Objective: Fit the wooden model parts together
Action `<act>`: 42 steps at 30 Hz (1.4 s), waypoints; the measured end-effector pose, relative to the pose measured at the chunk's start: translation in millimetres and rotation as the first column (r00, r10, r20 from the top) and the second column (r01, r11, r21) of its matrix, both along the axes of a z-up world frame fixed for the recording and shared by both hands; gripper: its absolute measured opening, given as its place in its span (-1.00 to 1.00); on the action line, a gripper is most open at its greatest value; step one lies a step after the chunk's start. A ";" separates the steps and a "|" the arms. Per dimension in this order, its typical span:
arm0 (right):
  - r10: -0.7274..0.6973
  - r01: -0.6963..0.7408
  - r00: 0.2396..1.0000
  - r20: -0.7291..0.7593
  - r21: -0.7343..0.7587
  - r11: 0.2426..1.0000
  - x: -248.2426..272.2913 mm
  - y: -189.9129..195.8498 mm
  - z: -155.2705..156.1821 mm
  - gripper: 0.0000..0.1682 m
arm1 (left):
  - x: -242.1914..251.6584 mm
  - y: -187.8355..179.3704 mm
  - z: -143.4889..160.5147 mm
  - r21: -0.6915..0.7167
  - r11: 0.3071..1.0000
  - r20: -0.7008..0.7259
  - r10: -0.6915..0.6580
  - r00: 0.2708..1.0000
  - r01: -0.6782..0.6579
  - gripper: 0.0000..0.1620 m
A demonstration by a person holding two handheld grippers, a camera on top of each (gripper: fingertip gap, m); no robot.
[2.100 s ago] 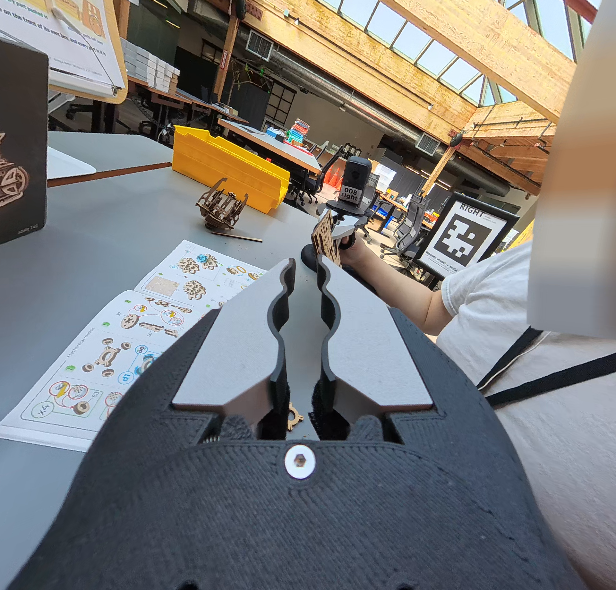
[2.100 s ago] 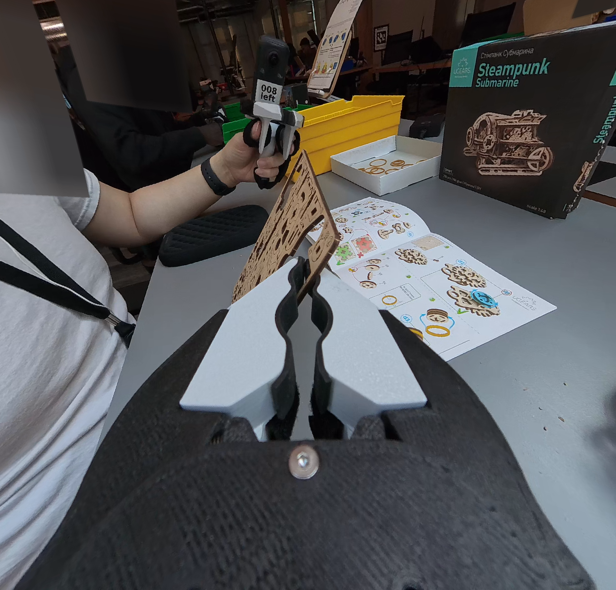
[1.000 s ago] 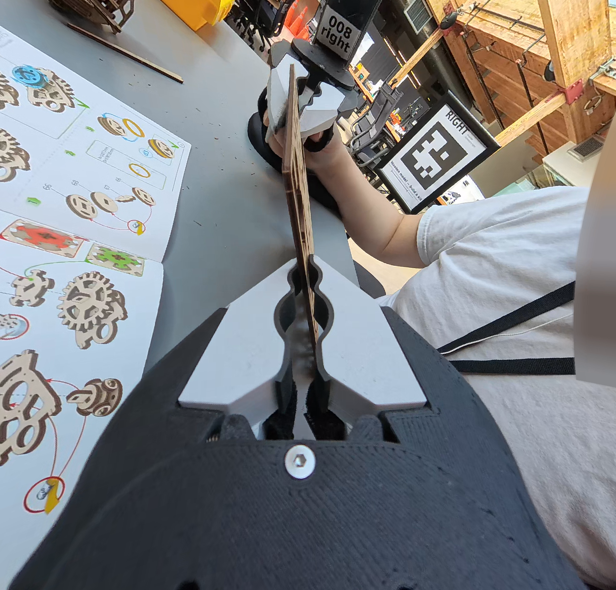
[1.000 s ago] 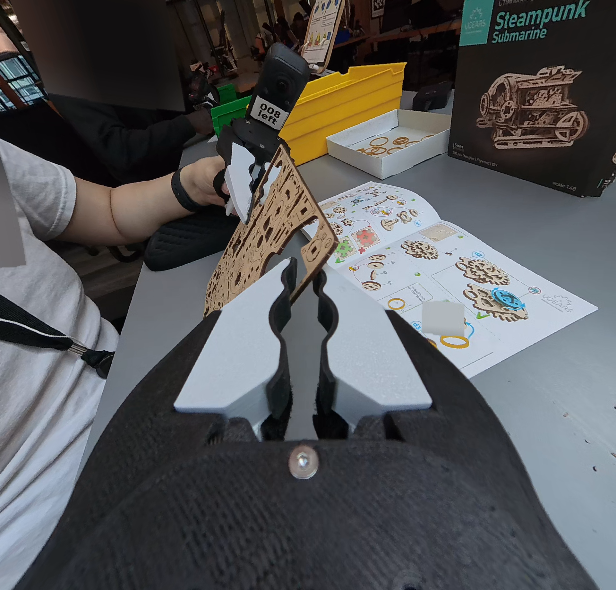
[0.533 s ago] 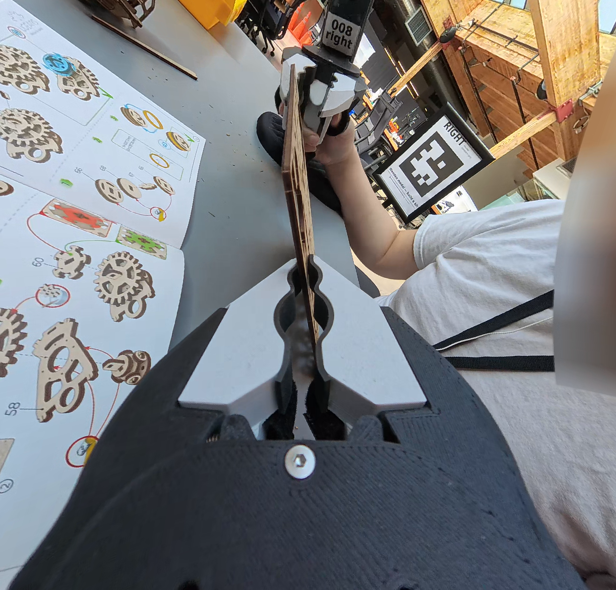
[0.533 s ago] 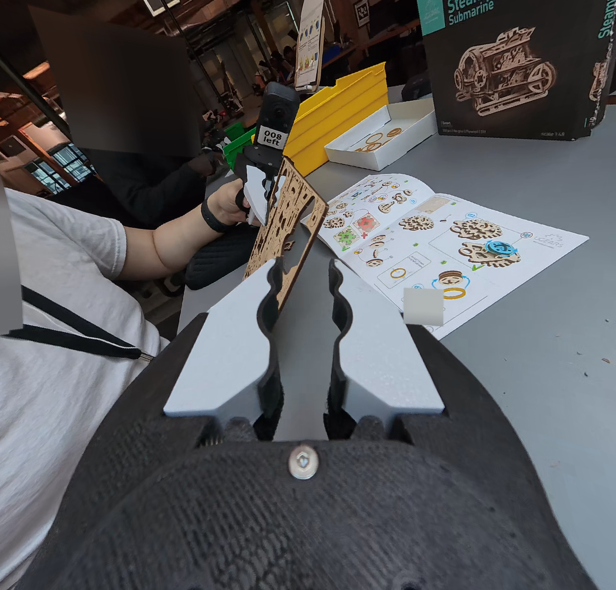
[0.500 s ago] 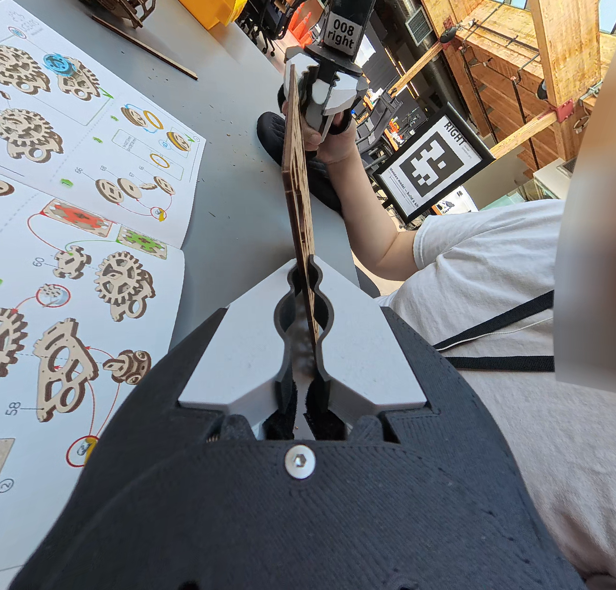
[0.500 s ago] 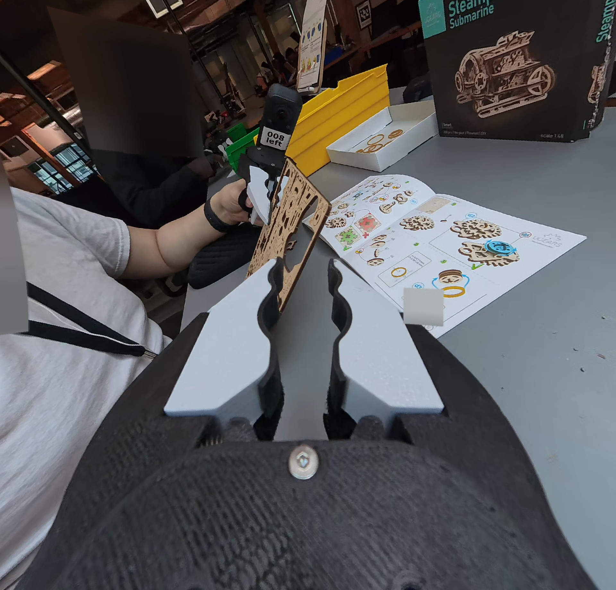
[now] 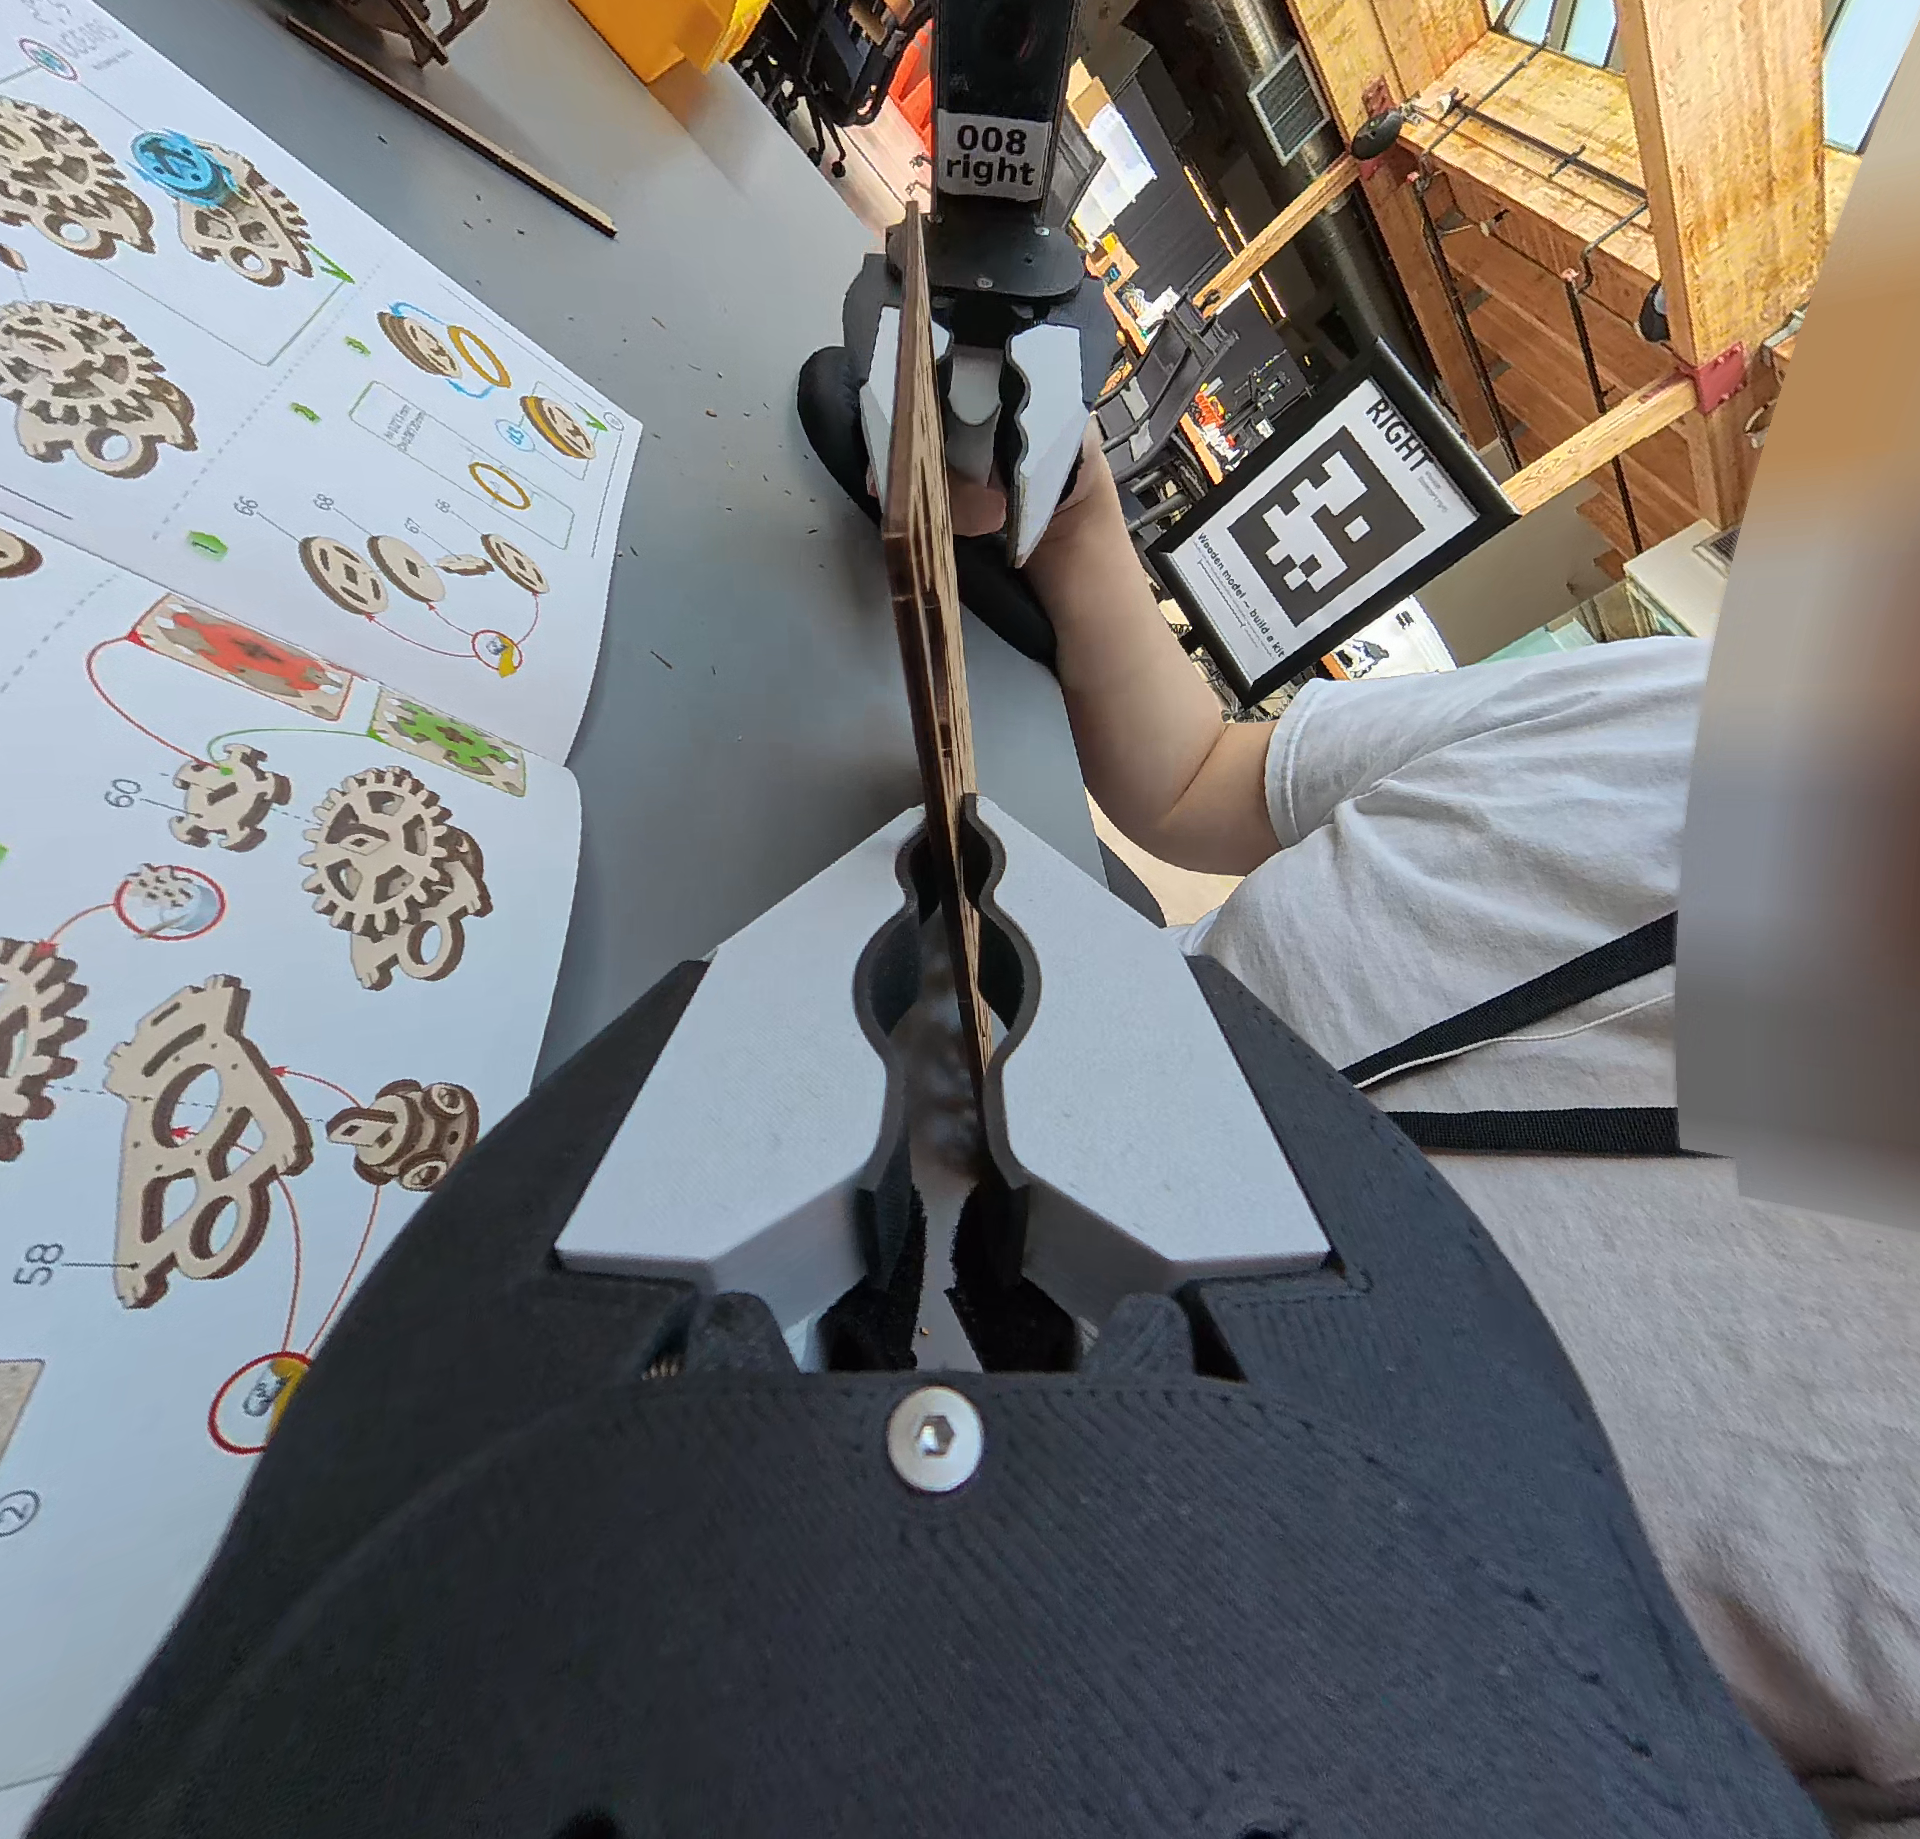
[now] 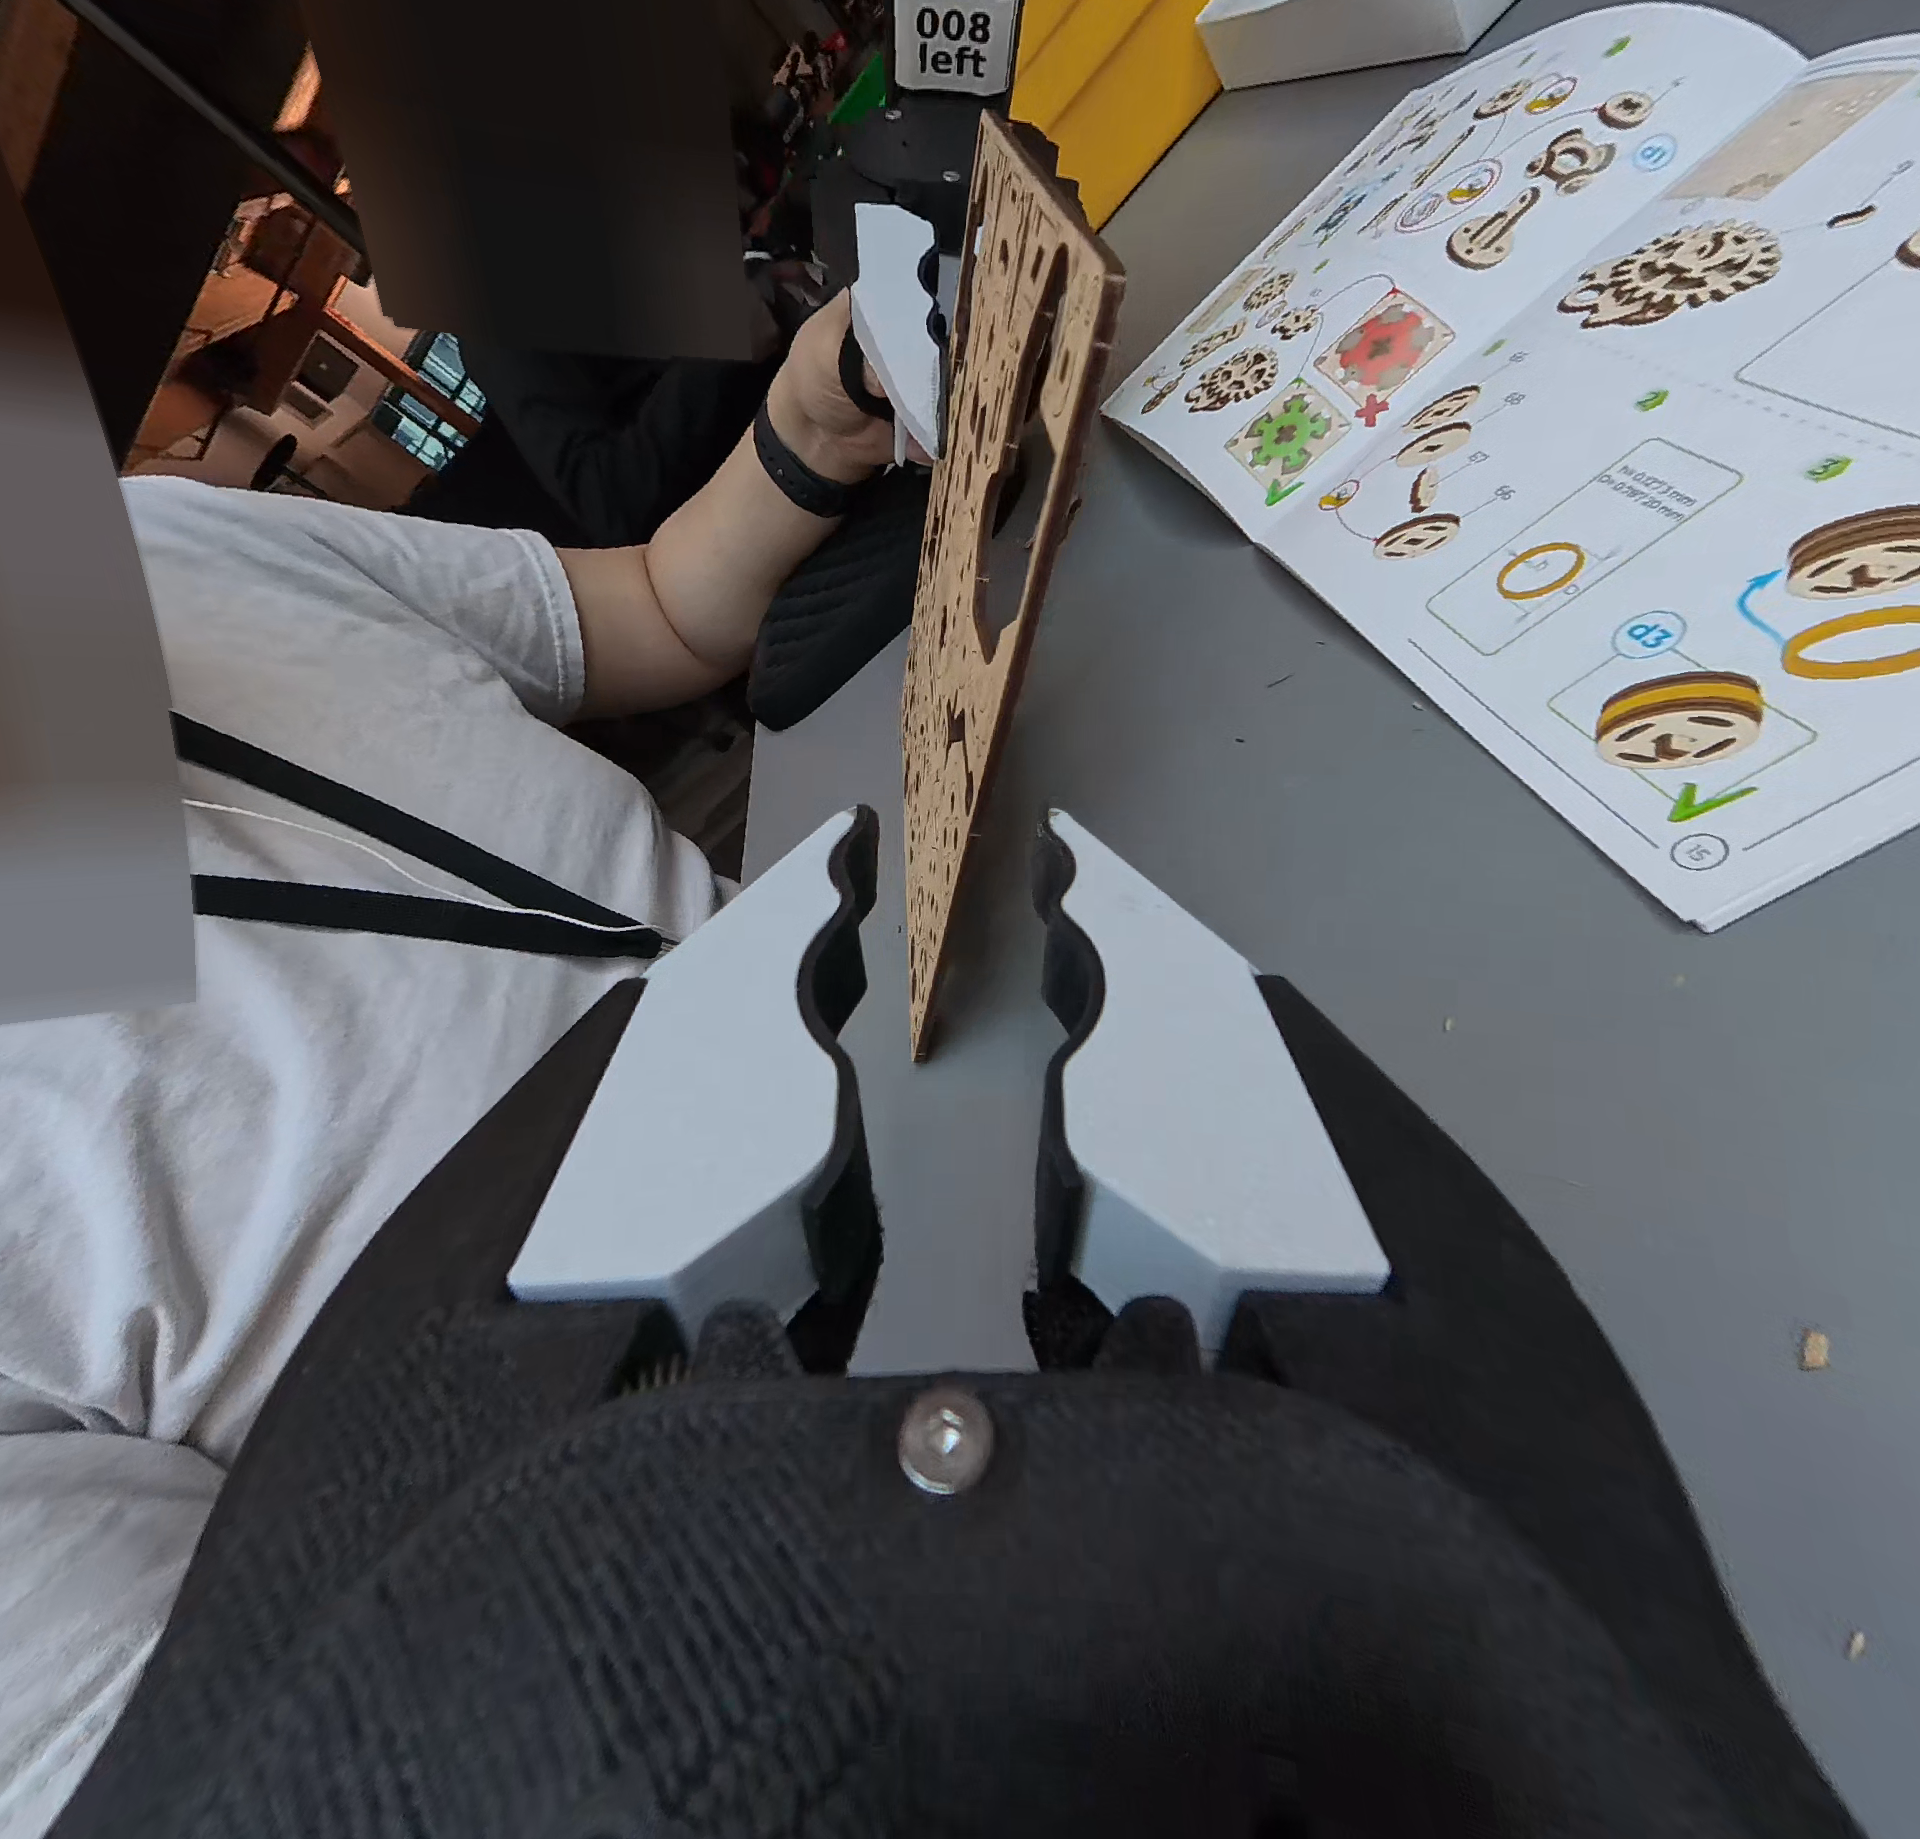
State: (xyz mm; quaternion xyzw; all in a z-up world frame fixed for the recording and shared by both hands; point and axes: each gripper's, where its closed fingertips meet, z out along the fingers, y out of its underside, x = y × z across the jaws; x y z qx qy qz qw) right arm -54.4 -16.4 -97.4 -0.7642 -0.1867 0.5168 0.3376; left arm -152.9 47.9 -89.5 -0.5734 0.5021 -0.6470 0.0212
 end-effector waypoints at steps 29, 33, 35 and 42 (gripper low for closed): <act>-0.099 0.096 0.995 0.009 0.156 0.983 18.6 23.0 28.3 -0.79 | 2.5 -25.3 6.5 -0.023 0.998 -0.009 -0.066 0.998 0.066 -0.99; -0.492 0.330 0.827 0.271 0.475 0.816 109.8 34.6 29.1 -0.55 | 1.8 -17.7 -1.7 0.050 0.998 -0.043 -0.032 0.999 0.034 -0.99; -0.628 0.396 0.711 0.317 0.557 0.730 146.2 38.0 25.6 -0.47 | 1.8 -16.7 -4.3 0.058 0.998 -0.054 -0.026 0.998 0.029 -0.99; -0.623 0.462 0.534 0.571 0.420 0.781 198.3 50.2 -27.8 -0.58 | 2.5 -17.3 -8.8 0.096 0.995 -0.073 -0.022 0.997 0.029 -0.99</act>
